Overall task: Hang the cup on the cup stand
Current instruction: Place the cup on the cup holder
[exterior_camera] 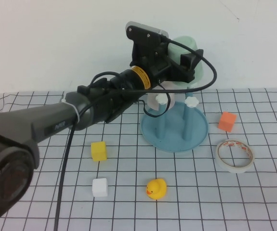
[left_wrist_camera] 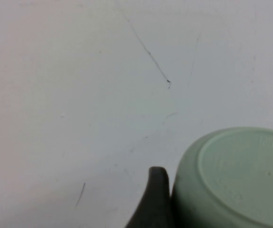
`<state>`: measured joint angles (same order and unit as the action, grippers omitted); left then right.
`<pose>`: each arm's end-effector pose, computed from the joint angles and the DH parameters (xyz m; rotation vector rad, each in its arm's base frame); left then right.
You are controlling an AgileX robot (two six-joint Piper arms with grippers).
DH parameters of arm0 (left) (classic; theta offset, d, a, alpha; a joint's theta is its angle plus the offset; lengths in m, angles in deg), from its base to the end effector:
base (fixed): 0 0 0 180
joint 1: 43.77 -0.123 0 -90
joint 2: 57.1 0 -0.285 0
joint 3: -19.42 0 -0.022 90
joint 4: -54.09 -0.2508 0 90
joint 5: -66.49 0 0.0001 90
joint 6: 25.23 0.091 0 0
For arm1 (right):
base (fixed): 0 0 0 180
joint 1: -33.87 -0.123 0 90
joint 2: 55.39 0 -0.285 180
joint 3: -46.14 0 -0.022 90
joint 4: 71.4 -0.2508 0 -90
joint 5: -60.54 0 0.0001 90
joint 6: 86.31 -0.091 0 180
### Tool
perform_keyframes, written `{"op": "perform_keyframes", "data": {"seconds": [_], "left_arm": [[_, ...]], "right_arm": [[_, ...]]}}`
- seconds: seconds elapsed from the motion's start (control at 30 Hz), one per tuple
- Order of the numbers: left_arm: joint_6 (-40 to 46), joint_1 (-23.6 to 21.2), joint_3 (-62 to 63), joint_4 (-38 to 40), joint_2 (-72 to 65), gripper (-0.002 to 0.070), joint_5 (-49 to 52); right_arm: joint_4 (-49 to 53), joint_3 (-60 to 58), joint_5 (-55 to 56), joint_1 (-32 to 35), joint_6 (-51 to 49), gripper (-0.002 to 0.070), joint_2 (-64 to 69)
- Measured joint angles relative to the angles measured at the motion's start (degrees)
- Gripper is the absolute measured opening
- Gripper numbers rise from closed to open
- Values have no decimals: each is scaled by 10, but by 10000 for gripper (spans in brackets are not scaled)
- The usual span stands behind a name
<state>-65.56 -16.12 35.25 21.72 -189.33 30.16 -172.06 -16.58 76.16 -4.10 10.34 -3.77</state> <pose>0.4401 -0.2631 0.2503 0.4573 1.4649 -0.8113 0.1241 0.0664 0.2228 -0.4261 1.9892 0.1918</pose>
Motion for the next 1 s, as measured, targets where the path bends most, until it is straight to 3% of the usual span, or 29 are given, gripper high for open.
{"op": "perform_keyframes", "data": {"seconds": [0.5, 0.77, 1.0], "left_arm": [[39, 20, 106, -15, -86, 575, 73], [140, 32, 110, 45, -91, 575, 82], [153, 33, 111, 58, -92, 575, 82]], "right_arm": [[0, 0, 0, 0, 0, 0, 0], [0, 0, 0, 0, 0, 0, 0], [0, 0, 0, 0, 0, 0, 0]]}}
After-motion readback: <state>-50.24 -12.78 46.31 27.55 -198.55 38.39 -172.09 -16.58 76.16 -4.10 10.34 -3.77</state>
